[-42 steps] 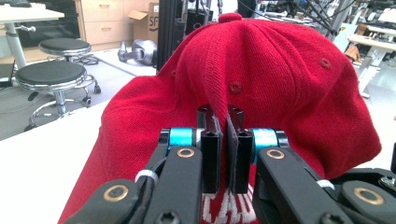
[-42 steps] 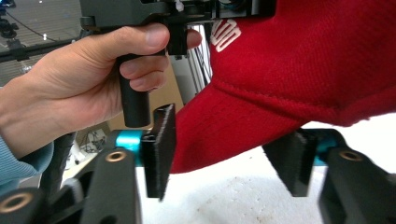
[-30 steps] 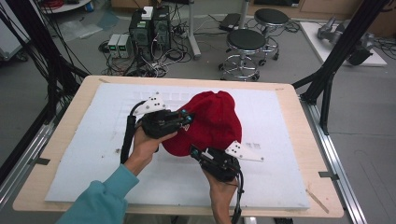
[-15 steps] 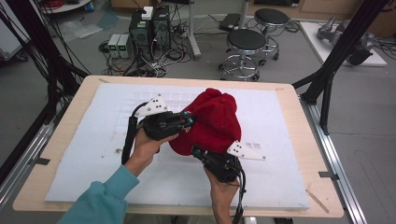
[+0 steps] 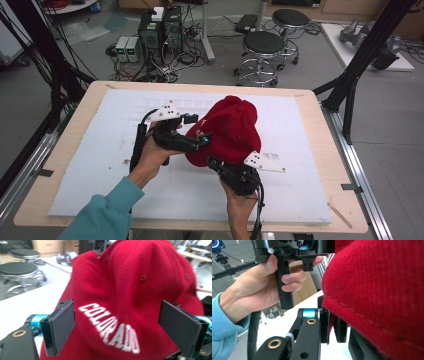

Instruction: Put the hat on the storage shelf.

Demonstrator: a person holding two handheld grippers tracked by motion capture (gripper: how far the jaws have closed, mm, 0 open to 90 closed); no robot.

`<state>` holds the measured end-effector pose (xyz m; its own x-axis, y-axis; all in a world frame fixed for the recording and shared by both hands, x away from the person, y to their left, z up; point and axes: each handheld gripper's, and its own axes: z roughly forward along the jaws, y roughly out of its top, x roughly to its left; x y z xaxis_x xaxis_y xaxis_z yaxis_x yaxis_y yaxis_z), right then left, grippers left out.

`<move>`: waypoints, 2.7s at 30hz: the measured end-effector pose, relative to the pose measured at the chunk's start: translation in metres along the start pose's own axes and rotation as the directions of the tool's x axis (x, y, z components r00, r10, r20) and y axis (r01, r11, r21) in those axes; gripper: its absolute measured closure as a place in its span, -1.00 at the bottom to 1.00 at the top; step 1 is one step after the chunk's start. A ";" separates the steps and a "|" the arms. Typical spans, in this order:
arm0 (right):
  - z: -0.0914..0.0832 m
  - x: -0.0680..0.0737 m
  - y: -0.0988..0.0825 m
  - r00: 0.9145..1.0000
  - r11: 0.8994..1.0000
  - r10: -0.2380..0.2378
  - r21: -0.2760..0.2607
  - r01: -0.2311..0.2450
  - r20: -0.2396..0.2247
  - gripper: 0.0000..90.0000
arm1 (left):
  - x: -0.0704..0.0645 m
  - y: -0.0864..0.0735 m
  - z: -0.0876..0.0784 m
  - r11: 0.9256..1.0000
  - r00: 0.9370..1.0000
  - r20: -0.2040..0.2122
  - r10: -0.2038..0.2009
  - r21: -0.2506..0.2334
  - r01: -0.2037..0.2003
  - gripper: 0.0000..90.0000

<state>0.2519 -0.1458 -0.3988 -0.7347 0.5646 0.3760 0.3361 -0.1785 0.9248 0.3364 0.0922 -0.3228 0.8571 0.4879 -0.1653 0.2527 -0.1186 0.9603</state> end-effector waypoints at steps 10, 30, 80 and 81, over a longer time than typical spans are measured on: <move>-0.004 -0.003 0.007 0.999 1.000 -0.030 0.011 0.030 0.030 0.90 | 0.017 -0.012 -0.035 0.999 0.997 -0.072 0.012 0.034 -0.010 -0.68; 0.004 -0.026 0.057 0.985 0.994 -0.103 0.035 0.099 0.139 0.90 | 0.060 -0.092 -0.135 0.996 0.967 -0.254 0.040 0.082 -0.019 -0.67; 0.083 -0.108 0.105 0.928 0.943 -0.232 0.302 0.141 0.291 0.89 | 0.074 -0.160 -0.176 0.997 0.900 -0.435 -0.024 -0.080 -0.012 -0.63; 0.084 -0.108 0.105 0.927 0.942 -0.235 0.305 0.142 0.293 0.89 | 0.074 -0.160 -0.176 0.996 0.896 -0.443 -0.033 -0.085 -0.005 -0.60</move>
<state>0.4159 -0.1580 -0.3476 -0.5870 0.8015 0.1141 0.3918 0.1579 0.9064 0.2800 0.2995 -0.4491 0.5610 0.8239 -0.0806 0.2092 -0.0468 0.9768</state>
